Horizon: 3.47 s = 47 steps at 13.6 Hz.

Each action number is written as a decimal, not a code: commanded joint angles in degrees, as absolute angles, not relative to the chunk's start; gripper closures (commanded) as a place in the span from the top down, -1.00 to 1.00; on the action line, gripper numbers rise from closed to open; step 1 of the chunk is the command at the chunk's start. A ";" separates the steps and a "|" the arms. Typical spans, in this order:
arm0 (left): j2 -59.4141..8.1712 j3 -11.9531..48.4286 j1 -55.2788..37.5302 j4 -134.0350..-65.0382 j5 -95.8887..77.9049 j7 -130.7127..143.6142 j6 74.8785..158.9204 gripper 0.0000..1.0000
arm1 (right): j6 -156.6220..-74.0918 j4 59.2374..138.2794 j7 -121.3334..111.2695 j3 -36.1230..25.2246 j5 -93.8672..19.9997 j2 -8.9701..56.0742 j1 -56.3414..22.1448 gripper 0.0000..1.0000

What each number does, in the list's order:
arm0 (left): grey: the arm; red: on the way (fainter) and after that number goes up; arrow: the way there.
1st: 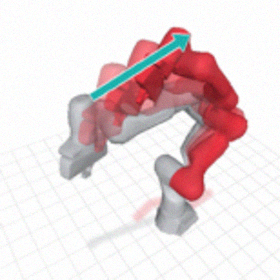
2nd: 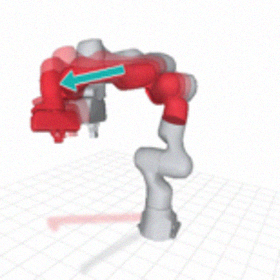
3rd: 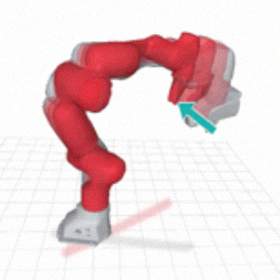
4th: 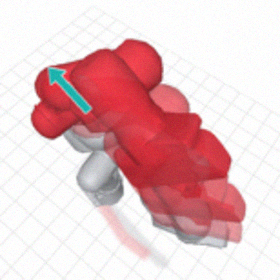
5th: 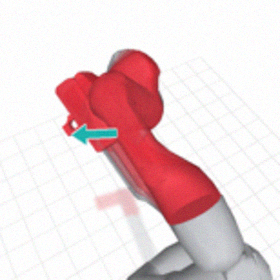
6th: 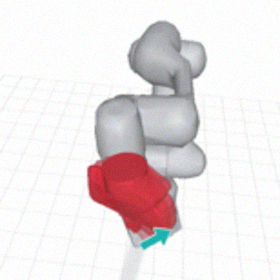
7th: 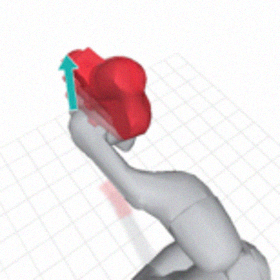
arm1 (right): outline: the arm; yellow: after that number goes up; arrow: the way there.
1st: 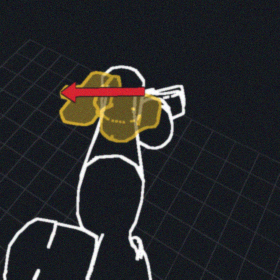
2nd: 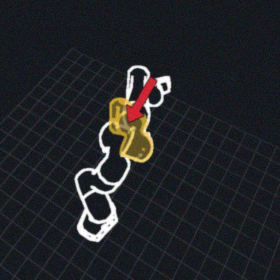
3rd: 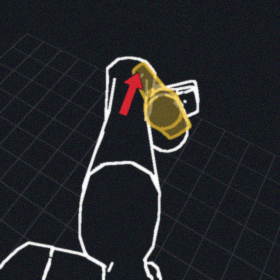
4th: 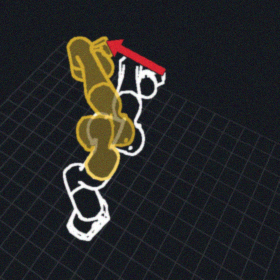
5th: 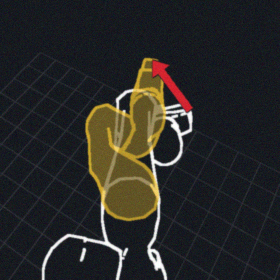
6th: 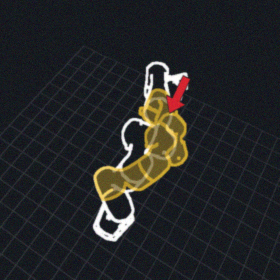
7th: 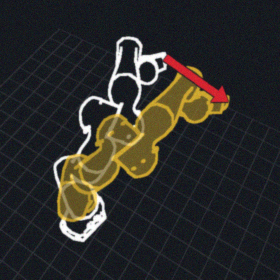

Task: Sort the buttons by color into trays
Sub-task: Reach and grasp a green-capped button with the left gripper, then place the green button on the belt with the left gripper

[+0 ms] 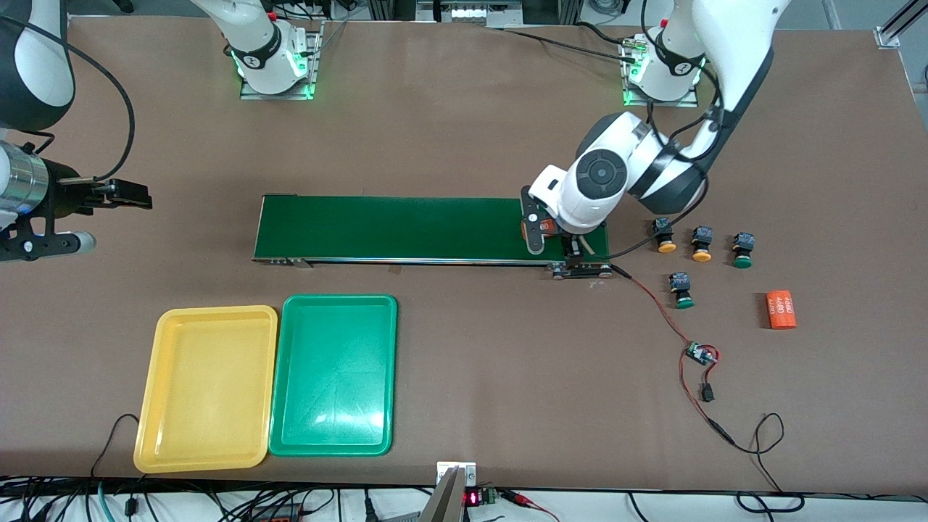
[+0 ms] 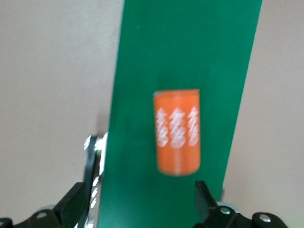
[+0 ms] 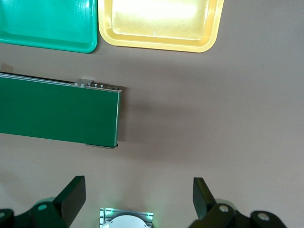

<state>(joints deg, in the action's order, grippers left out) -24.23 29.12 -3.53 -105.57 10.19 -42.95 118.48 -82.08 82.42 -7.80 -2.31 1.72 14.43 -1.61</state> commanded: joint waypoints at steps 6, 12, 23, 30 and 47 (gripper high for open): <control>-23.64 28.48 3.68 -91.33 10.90 -25.52 103.80 1.00 | -81.39 82.18 -8.79 -2.02 1.85 14.33 -1.49 1.00; -29.16 22.86 7.29 -84.49 10.90 -7.75 102.05 1.00 | -81.12 82.62 -8.70 -2.02 1.76 14.24 -1.41 1.00; -36.93 17.75 12.12 -93.03 14.94 12.48 110.43 1.00 | -85.85 92.78 -8.53 -2.02 1.58 8.72 -1.32 1.00; -34.98 17.58 13.89 -108.19 15.21 12.57 132.10 0.65 | -106.14 122.65 -7.73 -2.02 1.05 -9.11 -0.53 1.00; -30.93 43.13 12.75 -99.58 12.66 28.51 108.19 -0.65 | -115.75 126.30 27.59 -1.41 1.05 -5.55 -25.83 1.00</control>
<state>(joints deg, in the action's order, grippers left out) -29.89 38.99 12.48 -99.09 13.28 21.99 108.51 -114.76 126.80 25.05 -0.77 1.28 -7.10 -23.37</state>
